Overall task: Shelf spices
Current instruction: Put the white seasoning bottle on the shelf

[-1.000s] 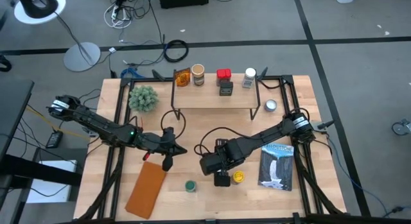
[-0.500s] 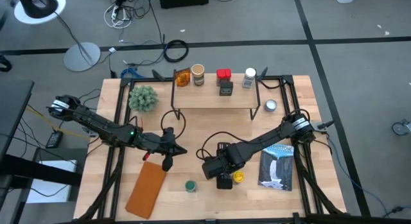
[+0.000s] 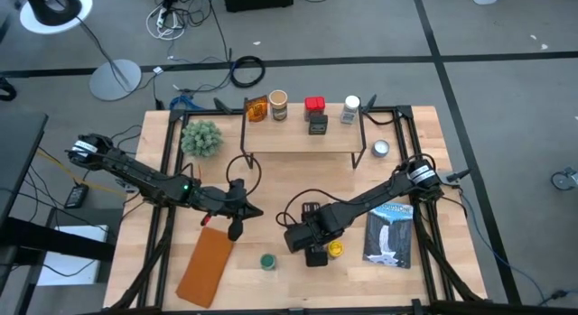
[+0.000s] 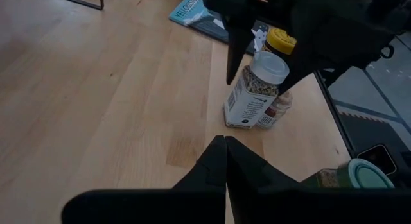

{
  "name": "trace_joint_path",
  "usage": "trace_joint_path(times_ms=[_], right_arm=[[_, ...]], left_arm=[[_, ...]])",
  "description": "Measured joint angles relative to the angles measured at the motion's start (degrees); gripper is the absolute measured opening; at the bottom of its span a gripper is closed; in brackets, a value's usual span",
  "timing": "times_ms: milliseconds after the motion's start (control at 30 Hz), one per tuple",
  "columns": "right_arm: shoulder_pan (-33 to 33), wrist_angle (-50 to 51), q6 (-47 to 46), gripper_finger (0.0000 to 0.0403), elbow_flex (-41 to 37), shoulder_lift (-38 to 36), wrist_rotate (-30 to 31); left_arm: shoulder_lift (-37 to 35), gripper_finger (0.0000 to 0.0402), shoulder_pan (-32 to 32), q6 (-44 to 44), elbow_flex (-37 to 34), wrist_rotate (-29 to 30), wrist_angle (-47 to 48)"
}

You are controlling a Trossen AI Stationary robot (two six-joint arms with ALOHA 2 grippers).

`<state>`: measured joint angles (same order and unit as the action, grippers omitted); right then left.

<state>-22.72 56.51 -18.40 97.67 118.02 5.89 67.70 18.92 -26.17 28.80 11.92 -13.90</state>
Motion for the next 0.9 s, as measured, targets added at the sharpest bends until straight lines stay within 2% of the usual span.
trace_joint_path(times_ms=[167, 233, 433, 900], right_arm=[[0.0, -0.13, 3.31, 0.0304, -0.28, 0.0, 0.01], [0.0, 0.04, 3.6, 0.029, -0.26, 0.0, -0.15], [0.02, 0.22, 3.65, 0.0193, -0.24, -0.02, -1.62], [0.0, -0.16, 3.09, 0.0192, -0.2, -0.02, -1.6]], left_arm=[[0.0, 0.0006, 0.0, -0.01, 0.02, 0.01, 0.01], [0.0, 0.0006, 0.0, -0.01, 0.02, 0.01, 0.01], [0.0, 0.0006, 0.0, 0.17, 0.02, 0.02, 0.01], [0.0, 0.0006, 0.0, 0.26, 0.02, 0.04, 0.01]])
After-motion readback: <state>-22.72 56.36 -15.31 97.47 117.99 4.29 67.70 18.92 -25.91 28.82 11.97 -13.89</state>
